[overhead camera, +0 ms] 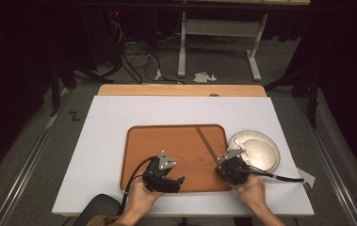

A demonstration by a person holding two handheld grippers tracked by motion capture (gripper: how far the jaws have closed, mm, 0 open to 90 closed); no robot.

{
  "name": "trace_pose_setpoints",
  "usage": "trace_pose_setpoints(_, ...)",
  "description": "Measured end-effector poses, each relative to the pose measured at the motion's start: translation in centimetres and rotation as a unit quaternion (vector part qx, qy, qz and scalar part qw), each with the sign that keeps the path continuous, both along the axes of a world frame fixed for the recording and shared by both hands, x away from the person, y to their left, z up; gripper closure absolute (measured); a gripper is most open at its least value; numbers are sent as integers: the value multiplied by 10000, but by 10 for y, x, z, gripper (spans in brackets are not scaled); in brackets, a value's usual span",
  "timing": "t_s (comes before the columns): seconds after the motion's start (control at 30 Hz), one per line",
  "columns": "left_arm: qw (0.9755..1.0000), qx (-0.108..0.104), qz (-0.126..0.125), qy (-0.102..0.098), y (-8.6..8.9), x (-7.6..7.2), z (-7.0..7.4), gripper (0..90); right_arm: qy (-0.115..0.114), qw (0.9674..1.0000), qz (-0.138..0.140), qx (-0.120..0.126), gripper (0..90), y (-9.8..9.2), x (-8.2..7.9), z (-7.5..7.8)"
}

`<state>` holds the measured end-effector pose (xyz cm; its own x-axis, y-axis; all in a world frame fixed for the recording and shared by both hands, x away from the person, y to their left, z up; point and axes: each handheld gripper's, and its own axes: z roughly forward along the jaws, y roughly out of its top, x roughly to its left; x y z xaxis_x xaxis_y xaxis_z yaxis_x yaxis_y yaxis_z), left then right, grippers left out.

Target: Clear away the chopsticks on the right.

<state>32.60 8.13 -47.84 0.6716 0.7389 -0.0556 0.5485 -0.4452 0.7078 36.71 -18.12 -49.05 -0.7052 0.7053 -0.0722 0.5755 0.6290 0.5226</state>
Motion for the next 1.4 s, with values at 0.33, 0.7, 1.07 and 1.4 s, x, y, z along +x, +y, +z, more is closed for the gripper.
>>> trace_pose_setpoints(0.33, 10000, -28, -26, -14, -1, -2, 1, 242, -166, 9979, 212, 587, 785, -9, -14, 21)
trace_pose_setpoints(0.7, 10000, -51, -43, -41, 0, -6, 3, 242, -594, 9944, 251, 838, 671, -54, -40, 44)
trace_pose_setpoints(1.07, 10000, -80, -30, -43, 1, -11, 2, 240, -641, 9917, 26, 1118, 583, -87, -55, 28)
trace_pose_setpoints(1.4, 9997, -225, -37, 96, 2, -11, -1, 241, -534, 9926, 148, 1082, 542, -73, -55, 15)
